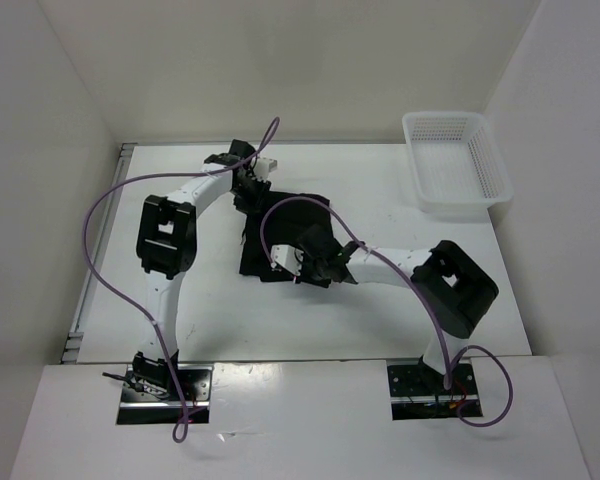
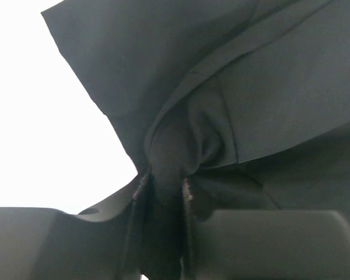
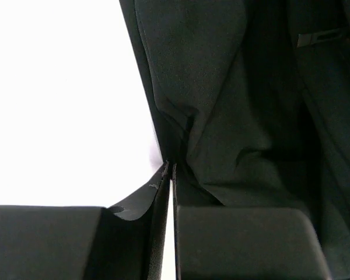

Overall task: Fold and stack the shorts
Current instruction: Fold the shorts

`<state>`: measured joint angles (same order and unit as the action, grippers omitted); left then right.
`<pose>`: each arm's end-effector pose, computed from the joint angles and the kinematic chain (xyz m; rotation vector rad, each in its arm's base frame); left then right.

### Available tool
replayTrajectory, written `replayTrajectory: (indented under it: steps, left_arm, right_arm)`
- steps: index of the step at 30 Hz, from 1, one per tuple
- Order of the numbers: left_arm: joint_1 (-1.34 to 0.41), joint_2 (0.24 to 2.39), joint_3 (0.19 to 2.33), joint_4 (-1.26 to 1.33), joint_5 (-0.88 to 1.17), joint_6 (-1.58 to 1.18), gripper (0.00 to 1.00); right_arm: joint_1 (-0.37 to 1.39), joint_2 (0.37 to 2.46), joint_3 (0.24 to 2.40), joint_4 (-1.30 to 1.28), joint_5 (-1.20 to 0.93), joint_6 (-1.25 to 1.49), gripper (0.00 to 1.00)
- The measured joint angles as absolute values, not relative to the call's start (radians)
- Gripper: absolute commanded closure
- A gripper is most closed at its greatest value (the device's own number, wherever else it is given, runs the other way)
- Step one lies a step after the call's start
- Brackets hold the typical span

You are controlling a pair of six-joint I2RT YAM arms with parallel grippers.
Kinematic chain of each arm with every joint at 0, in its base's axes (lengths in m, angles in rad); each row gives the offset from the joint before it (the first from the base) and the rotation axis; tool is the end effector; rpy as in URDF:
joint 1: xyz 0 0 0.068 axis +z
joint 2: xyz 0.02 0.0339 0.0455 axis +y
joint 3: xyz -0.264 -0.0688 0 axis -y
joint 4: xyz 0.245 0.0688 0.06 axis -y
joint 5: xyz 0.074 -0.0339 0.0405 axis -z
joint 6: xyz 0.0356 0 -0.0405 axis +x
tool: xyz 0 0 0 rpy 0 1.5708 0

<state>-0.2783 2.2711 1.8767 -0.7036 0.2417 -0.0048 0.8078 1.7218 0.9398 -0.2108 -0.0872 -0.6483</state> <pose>0.4677 -0.1425 0.1800 0.4427 2.6425 -0.4130 0.2297 0.2447 0.1527 -1.7330 1.8940 0.1724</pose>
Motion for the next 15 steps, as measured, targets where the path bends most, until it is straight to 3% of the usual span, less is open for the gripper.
replayTrajectory:
  steps: [9, 12, 15]
  left_arm:
    - [-0.279, 2.272, 1.850, -0.690, 0.261, -0.007, 0.24]
    - [-0.279, 2.259, 1.850, -0.690, 0.259, -0.001, 0.07]
    - [-0.280, 2.230, 1.850, -0.696, 0.259, -0.002, 0.00]
  right_arm:
    - [0.804, 1.716, 1.022, -0.292, -0.113, -0.648, 0.94]
    - [0.804, 1.668, 1.086, -0.350, -0.150, -0.617, 0.87]
    - [0.804, 1.571, 1.156, -0.376, -0.175, -0.566, 0.86]
